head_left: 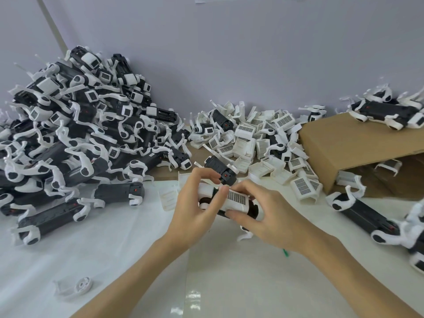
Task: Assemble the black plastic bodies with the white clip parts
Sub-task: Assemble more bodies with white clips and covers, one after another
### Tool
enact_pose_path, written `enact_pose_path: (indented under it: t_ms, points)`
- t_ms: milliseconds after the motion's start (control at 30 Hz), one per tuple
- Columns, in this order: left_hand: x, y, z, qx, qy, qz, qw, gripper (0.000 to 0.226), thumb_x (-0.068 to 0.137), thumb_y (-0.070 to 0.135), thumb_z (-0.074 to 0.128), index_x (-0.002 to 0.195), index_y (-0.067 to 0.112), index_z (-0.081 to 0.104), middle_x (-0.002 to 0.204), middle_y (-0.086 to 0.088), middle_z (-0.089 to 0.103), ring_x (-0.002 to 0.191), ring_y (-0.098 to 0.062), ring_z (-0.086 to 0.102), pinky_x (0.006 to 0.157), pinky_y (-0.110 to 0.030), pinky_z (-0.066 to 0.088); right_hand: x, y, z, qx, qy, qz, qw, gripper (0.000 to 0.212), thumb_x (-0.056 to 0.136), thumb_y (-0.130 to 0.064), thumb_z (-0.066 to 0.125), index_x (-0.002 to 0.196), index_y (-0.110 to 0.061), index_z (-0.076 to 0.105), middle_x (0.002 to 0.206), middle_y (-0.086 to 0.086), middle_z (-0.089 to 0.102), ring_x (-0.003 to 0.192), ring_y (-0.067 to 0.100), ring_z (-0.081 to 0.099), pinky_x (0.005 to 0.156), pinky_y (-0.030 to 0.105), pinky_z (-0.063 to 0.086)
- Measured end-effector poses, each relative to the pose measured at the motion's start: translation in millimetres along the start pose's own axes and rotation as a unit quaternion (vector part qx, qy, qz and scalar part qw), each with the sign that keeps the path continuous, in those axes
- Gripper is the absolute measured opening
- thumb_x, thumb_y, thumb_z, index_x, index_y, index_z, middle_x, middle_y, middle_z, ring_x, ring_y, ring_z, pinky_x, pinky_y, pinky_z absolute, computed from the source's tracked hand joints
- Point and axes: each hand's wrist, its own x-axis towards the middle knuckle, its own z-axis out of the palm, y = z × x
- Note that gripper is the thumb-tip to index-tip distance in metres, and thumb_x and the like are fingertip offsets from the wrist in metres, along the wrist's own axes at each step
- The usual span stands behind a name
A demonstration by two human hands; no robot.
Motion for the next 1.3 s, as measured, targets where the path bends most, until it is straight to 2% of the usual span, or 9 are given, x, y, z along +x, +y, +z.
enact_pose_path:
  t_ms: [100, 200, 267, 400, 500, 600, 767, 1100, 1300]
  points:
    - [2, 1, -3, 0.019, 0.005, 0.052, 0.998, 0.008, 0.098, 0.022, 0.061, 0.106, 0.019, 0.06, 0.097, 0.003, 0.065, 0.087, -0.022, 0.066, 0.074, -0.029, 0.048, -2, -5, 1, 0.118, -0.054, 0.027, 0.991, 0.025, 0.101, -0.043, 0.064, 0.12, -0.027, 0.059, 0.093, -0.009, 0.07, 0.082, 0.012, 0.066, 0.077, 0.031, 0.052]
    - [3, 1, -6, 0.059, 0.006, 0.139, 0.988, 0.015, 0.098, 0.021, 0.059, 0.107, 0.009, 0.061, 0.104, -0.001, 0.062, 0.1, -0.024, 0.063, 0.086, -0.038, 0.051, 1, -4, -3, 0.221, -0.055, 0.067, 0.971, 0.027, 0.106, -0.039, 0.055, 0.125, -0.023, 0.066, 0.102, 0.01, 0.071, 0.094, 0.021, 0.065, 0.088, 0.033, 0.05]
    - [4, 2, -6, 0.073, -0.008, 0.165, 0.984, 0.023, 0.1, 0.022, 0.061, 0.115, 0.006, 0.059, 0.113, -0.004, 0.059, 0.109, -0.026, 0.06, 0.093, -0.039, 0.05, 3, -2, -5, 0.201, -0.031, 0.058, 0.977, 0.025, 0.101, -0.031, 0.064, 0.124, -0.025, 0.068, 0.106, 0.013, 0.072, 0.096, 0.018, 0.067, 0.085, 0.029, 0.05]
    - [8, 1, -12, 0.087, -0.014, 0.082, 0.993, 0.045, 0.097, 0.041, 0.068, 0.133, 0.018, 0.053, 0.128, 0.004, 0.058, 0.126, -0.022, 0.056, 0.107, -0.022, 0.039, 3, 2, -5, 0.058, 0.107, 0.008, 0.993, 0.038, 0.086, -0.032, 0.084, 0.121, -0.031, 0.07, 0.105, -0.02, 0.074, 0.112, -0.001, 0.061, 0.091, 0.007, 0.042]
    - [10, -6, -17, 0.094, -0.097, 0.049, 0.99, 0.047, 0.096, 0.045, 0.073, 0.135, 0.027, 0.054, 0.125, 0.021, 0.061, 0.123, -0.009, 0.056, 0.1, -0.012, 0.038, 3, 1, 3, -0.094, 0.181, -0.075, 0.976, 0.047, 0.081, -0.055, 0.075, 0.117, -0.025, 0.072, 0.108, -0.025, 0.067, 0.117, -0.016, 0.043, 0.104, 0.019, 0.035]
    - [8, -13, -18, 0.036, -0.128, 0.036, 0.99, 0.044, 0.098, 0.03, 0.075, 0.137, 0.023, 0.056, 0.126, 0.019, 0.063, 0.124, -0.011, 0.06, 0.1, -0.013, 0.043, 3, 5, 5, -0.113, 0.159, -0.092, 0.976, 0.05, 0.086, -0.058, 0.069, 0.121, -0.022, 0.071, 0.112, -0.02, 0.067, 0.116, -0.021, 0.04, 0.11, 0.035, 0.034]
    - [1, -23, -13, 0.029, -0.135, 0.027, 0.99, 0.04, 0.097, 0.031, 0.074, 0.135, 0.026, 0.061, 0.133, 0.016, 0.066, 0.133, -0.014, 0.059, 0.108, -0.022, 0.044, 2, 22, 4, -0.185, 0.062, -0.052, 0.979, 0.049, 0.095, -0.057, 0.06, 0.131, -0.024, 0.067, 0.115, -0.018, 0.067, 0.116, 0.018, 0.055, 0.114, 0.037, 0.027]
    - [-4, -23, -5, 0.018, -0.113, 0.015, 0.993, 0.024, 0.1, 0.03, 0.07, 0.122, 0.03, 0.062, 0.118, 0.01, 0.067, 0.119, -0.023, 0.063, 0.099, -0.031, 0.049, 4, 22, 8, -0.159, 0.09, -0.082, 0.98, 0.022, 0.095, -0.036, 0.072, 0.107, -0.017, 0.07, 0.097, -0.018, 0.063, 0.095, 0.005, 0.051, 0.101, 0.029, 0.03]
    - [1, -22, -8, 0.005, -0.124, -0.016, 0.992, 0.028, 0.101, 0.032, 0.071, 0.128, 0.033, 0.063, 0.124, 0.013, 0.068, 0.121, -0.013, 0.062, 0.096, -0.019, 0.046, 2, 22, 9, -0.141, 0.08, -0.057, 0.985, 0.028, 0.1, -0.04, 0.065, 0.123, -0.025, 0.068, 0.107, -0.018, 0.068, 0.104, 0.001, 0.053, 0.109, 0.027, 0.029]
